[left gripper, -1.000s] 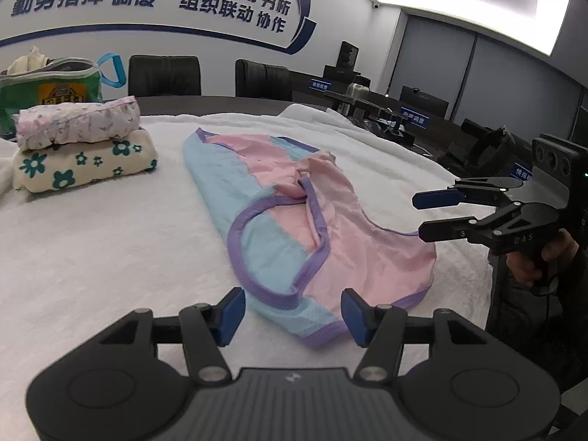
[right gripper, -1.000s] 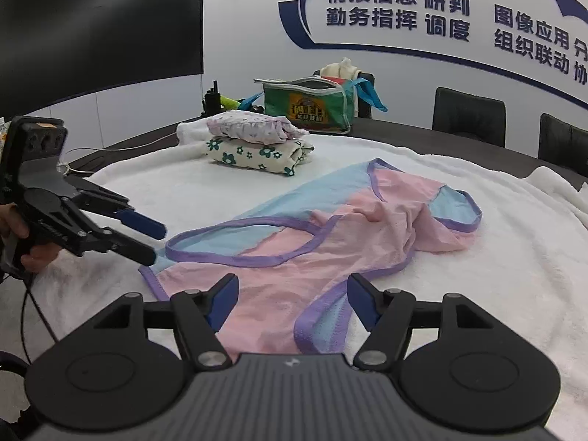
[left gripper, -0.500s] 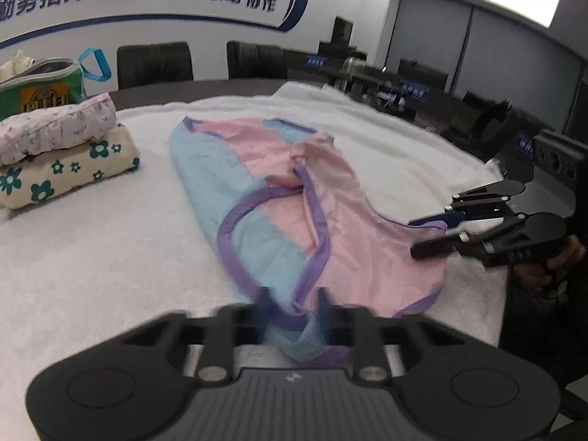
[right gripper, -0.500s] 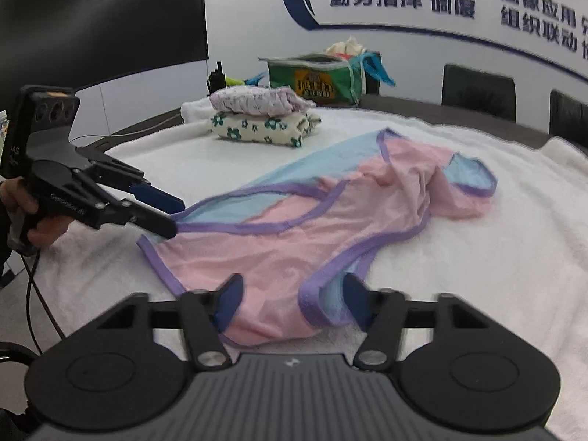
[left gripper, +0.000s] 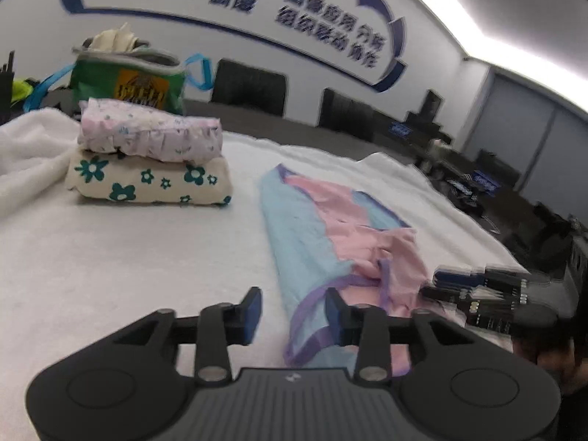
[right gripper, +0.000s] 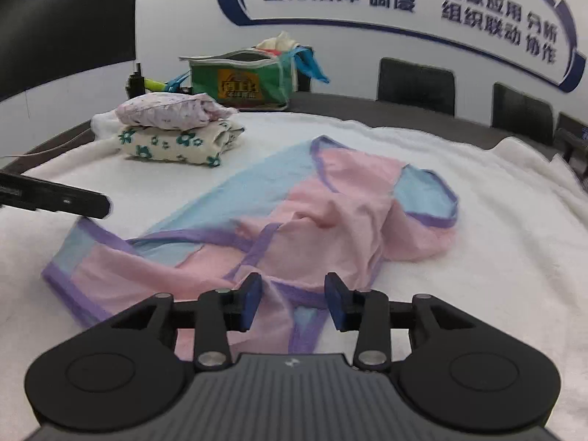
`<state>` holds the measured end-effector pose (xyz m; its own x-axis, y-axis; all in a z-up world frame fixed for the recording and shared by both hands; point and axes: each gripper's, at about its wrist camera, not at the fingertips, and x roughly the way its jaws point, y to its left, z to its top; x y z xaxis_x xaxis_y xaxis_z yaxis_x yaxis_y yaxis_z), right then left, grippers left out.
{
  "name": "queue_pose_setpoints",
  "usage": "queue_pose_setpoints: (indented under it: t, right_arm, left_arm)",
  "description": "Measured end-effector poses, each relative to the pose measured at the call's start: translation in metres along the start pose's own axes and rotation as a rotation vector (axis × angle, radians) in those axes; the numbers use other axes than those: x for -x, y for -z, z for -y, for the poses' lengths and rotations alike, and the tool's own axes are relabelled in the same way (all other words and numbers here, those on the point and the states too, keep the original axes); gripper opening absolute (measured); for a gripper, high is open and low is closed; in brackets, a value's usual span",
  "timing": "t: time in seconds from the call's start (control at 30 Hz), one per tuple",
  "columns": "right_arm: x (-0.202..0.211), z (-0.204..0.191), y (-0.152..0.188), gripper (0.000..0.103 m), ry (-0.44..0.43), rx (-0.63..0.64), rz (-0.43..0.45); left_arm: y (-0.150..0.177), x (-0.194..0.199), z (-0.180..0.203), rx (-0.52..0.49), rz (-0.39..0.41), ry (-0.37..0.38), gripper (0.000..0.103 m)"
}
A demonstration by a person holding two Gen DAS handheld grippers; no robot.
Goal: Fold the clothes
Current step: 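Grasp the garment's purple trim edge with the right gripper and lift it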
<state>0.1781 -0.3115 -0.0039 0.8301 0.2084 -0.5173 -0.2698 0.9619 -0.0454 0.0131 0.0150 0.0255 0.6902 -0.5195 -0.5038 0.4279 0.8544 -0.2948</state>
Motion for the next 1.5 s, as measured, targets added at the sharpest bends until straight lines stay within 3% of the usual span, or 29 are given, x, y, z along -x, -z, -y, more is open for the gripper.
queue_pose_setpoints:
  t: [0.07, 0.13, 0.3, 0.5, 0.57, 0.67, 0.7, 0.73, 0.83, 0.93, 1.0, 1.13, 1.2, 1.5]
  right_arm:
    - [0.024, 0.004, 0.001, 0.053, 0.010, 0.005, 0.078]
    - [0.050, 0.009, 0.002, 0.055, 0.018, 0.009, 0.158]
    - [0.084, -0.003, 0.020, 0.055, -0.103, 0.097, 0.114]
    - [0.073, -0.037, 0.043, 0.054, -0.096, 0.184, 0.010]
    - [0.067, -0.041, 0.048, 0.051, -0.052, 0.229, -0.001]
    - [0.056, -0.042, 0.051, 0.033, -0.011, 0.257, -0.025]
    - [0.052, -0.041, 0.050, 0.018, -0.012, 0.252, -0.035]
    - [0.051, -0.039, 0.047, 0.013, -0.016, 0.236, -0.030]
    - [0.052, -0.034, 0.033, 0.010, -0.024, 0.188, 0.006]
    - [0.063, -0.031, 0.016, 0.010, -0.018, 0.157, 0.069]
    - [0.069, -0.030, 0.009, 0.010, -0.015, 0.158, 0.099]
    - [0.072, -0.028, 0.008, 0.010, -0.007, 0.159, 0.105]
    - [0.069, -0.027, 0.009, 0.010, -0.006, 0.153, 0.099]
    - [0.067, -0.024, 0.008, 0.010, 0.017, 0.127, 0.101]
  left_arm:
    - [0.009, 0.018, 0.002, -0.070, 0.012, -0.043, 0.050]
    - [0.022, 0.030, 0.009, -0.159, 0.007, -0.065, 0.052]
    - [0.045, 0.030, 0.038, -0.347, -0.045, -0.035, 0.053]
    - [0.057, 0.021, 0.077, -0.544, -0.040, -0.030, 0.053]
    - [0.057, 0.024, 0.081, -0.544, -0.032, -0.029, 0.053]
    - [0.056, 0.025, 0.087, -0.527, -0.019, -0.029, 0.060]
    - [0.057, 0.023, 0.090, -0.528, -0.015, -0.041, 0.061]
    - [0.059, 0.018, 0.095, -0.543, -0.015, -0.065, 0.061]
    - [0.065, 0.001, 0.108, -0.620, -0.026, -0.169, 0.061]
    - [0.063, -0.011, 0.111, -0.626, -0.029, -0.237, 0.061]
    - [0.057, -0.010, 0.107, -0.578, -0.018, -0.253, 0.059]
    - [0.044, -0.004, 0.094, -0.485, 0.018, -0.306, 0.042]
    - [0.040, -0.001, 0.088, -0.445, 0.024, -0.321, 0.026]
    - [0.035, 0.012, 0.074, -0.366, 0.046, -0.362, 0.027]
